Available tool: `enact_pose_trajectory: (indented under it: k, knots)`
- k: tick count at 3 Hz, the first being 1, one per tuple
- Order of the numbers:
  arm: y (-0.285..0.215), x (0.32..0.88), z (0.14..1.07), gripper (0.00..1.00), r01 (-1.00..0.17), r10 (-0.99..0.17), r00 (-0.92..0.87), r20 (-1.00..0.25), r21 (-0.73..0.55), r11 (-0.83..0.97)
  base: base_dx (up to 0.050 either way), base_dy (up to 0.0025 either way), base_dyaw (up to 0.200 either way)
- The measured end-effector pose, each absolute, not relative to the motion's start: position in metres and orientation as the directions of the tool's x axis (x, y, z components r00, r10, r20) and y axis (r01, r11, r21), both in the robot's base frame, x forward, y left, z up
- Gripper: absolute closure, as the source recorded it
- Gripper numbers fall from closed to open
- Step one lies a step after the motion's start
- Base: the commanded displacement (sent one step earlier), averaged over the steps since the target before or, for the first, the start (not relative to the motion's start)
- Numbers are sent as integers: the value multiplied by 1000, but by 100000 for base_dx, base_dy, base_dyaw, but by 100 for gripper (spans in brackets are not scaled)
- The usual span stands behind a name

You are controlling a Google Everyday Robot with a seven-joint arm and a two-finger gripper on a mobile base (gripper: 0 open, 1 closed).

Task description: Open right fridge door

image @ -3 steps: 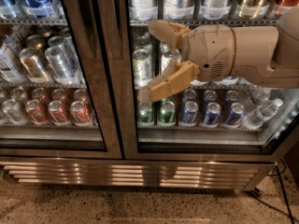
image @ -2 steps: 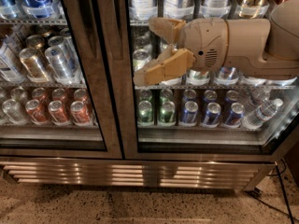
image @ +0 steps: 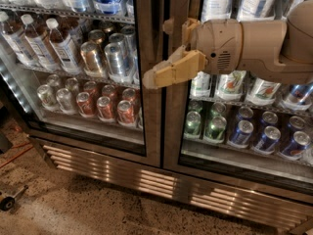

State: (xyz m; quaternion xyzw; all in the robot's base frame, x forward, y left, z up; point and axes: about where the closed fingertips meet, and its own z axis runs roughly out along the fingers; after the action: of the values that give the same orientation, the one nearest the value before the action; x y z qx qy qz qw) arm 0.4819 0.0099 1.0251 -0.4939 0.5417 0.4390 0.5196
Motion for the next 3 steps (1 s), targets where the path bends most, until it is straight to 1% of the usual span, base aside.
enact_pose_trajectory:
  k: [1,2,3]
  knots:
    - [10,482,1025,0,-991,-79,28,-996,-38,127,0,0,0]
    - [10,482,1025,19,-991,-79,28,-996,-38,127,0,0,0]
    - [10,482,1025,42,-991,-79,28,-996,-38,127,0,0,0]
